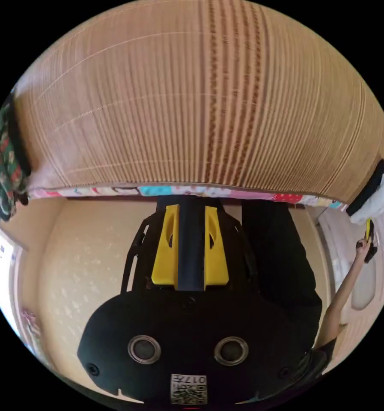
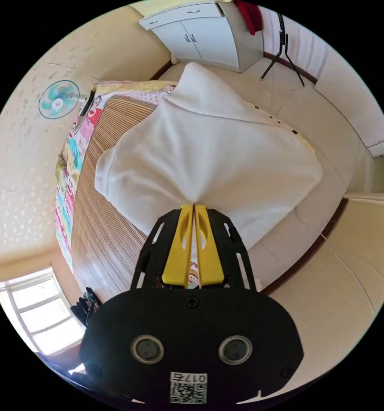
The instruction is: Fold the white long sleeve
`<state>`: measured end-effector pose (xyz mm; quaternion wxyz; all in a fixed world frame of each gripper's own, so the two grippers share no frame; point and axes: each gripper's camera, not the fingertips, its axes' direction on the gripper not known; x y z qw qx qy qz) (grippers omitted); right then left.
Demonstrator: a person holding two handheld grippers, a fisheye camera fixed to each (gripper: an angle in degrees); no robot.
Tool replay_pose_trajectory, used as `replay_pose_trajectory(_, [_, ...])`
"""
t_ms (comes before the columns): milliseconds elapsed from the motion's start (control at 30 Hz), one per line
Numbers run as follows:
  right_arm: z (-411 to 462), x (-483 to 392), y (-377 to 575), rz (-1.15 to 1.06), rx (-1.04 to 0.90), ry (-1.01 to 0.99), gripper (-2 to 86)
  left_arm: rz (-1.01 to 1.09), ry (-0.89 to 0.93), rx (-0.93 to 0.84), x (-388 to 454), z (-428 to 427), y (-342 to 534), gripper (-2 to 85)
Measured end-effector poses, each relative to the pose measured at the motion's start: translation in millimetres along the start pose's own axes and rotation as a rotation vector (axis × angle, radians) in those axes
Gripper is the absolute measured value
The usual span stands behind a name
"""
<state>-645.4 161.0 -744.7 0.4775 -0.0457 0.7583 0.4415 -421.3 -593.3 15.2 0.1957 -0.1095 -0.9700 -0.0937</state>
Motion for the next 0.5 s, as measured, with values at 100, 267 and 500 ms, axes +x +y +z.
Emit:
replay_pose_trajectory(100, [-20.2, -33.3, 61.4, -0.039, 0.164, -0.042, 0.5, -0.344, 0.36, 0.134, -106.3, -11.2, 82.6, 8.6])
replay_pose_trajectory(267, [56.6, -105.3, 158.0, -0.083, -0.128, -0.27, 0.4, -0.478, 0.641, 0.237, -137.0, 22.9, 189.2, 3.0])
replay_pose_trajectory(500, [166.6, -298.0, 301.6, -0.626, -0.651, -0.09, 0.4, -0.334, 0.67, 0.178, -112.5, 65.9, 234.0, -0.5])
